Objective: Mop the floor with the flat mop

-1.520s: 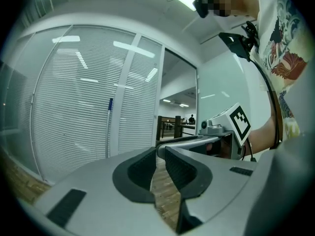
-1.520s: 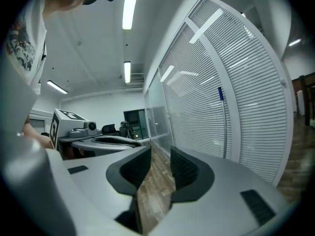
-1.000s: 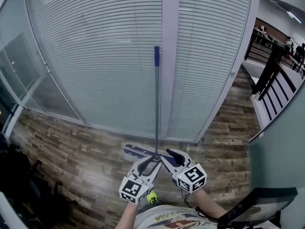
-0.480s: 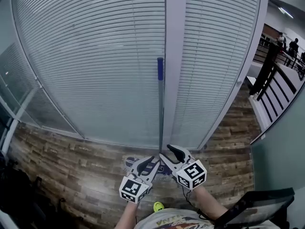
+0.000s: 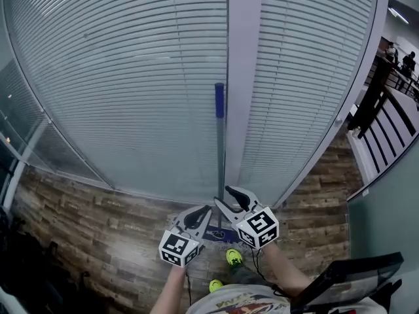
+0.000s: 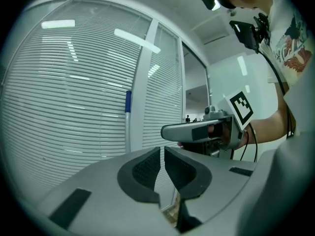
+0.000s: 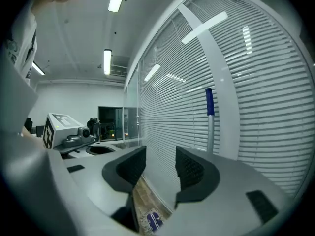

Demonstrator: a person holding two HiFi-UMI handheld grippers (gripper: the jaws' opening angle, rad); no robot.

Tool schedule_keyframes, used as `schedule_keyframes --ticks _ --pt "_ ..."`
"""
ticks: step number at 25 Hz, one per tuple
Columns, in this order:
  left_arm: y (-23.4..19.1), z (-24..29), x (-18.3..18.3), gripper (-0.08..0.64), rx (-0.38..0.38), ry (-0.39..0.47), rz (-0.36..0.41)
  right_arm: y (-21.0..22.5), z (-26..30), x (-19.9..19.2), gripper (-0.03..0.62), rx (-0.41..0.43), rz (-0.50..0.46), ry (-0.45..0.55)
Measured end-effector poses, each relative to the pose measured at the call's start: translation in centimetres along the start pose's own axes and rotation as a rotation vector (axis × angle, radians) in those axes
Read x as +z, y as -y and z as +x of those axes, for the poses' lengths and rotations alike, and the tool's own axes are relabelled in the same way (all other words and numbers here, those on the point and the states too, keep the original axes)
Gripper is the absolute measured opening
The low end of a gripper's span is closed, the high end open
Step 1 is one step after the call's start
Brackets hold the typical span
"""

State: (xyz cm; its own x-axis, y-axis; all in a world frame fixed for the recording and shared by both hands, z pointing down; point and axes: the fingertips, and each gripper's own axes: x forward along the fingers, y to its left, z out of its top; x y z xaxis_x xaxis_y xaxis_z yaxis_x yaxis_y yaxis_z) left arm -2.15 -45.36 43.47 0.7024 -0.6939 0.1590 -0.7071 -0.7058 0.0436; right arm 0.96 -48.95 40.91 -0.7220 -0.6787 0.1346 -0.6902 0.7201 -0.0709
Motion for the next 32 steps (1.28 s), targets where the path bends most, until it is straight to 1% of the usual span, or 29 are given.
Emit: schedule_keyframes --ticks 3,7,10,13,15,17,18,19,21,25,28,29,32 --pt "-1.9 3.6 0.0 0.035 0.001 -0.002 0.034 2.8 2.5 -0.9 0.166 0.027 0.016 -0.007" --pt "-4.7 9.2 1.4 0.038 0.002 -0.021 0.082 8.3 5.1 0.0 0.166 0.013 0.034 0.000" --pt "-7.3 13.2 2.3 0.038 0.023 -0.044 0.102 11.9 7.4 1.5 0.166 0.025 0.025 -0.002" --pt "-9.8 16.8 2.9 0.041 0.053 -0.059 0.116 14.7 9.6 3.5 0.166 0.033 0.021 0.020" --pt "-11.6 19.1 2.9 0.068 0.077 -0.061 0.123 16.4 11.2 4.1 0.166 0.036 0.014 0.029" --pt "-13.5 21.3 2.9 0.159 0.099 -0.051 0.129 17.9 12.7 4.3 0.165 0.040 0.000 0.033" --pt "-14.2 22.1 2.9 0.191 0.112 -0.042 0.131 18.5 13.2 4.3 0.166 0.044 -0.005 0.033" --pt "-14.8 22.9 3.0 0.204 0.123 -0.034 0.133 18.9 13.5 4.2 0.166 0.050 -0.008 0.030" --pt "-15.2 24.1 2.9 0.207 0.128 -0.029 0.129 19.6 13.6 3.8 0.166 0.059 -0.014 0.021" --pt "-16.6 26.2 2.6 0.207 0.119 -0.055 0.137 20.9 14.4 3.0 0.166 0.066 -0.013 -0.001" --pt "-18.4 27.0 3.5 0.155 0.125 -0.053 0.141 21.9 16.0 3.9 0.166 0.074 -0.014 -0.015" --pt "-18.4 26.9 3.7 0.152 0.125 -0.047 0.132 22.1 16.0 4.2 0.166 0.074 -0.014 -0.013" --pt "-16.3 25.8 4.1 0.143 0.117 -0.028 0.104 21.2 14.5 5.6 0.164 0.074 -0.015 0.015"
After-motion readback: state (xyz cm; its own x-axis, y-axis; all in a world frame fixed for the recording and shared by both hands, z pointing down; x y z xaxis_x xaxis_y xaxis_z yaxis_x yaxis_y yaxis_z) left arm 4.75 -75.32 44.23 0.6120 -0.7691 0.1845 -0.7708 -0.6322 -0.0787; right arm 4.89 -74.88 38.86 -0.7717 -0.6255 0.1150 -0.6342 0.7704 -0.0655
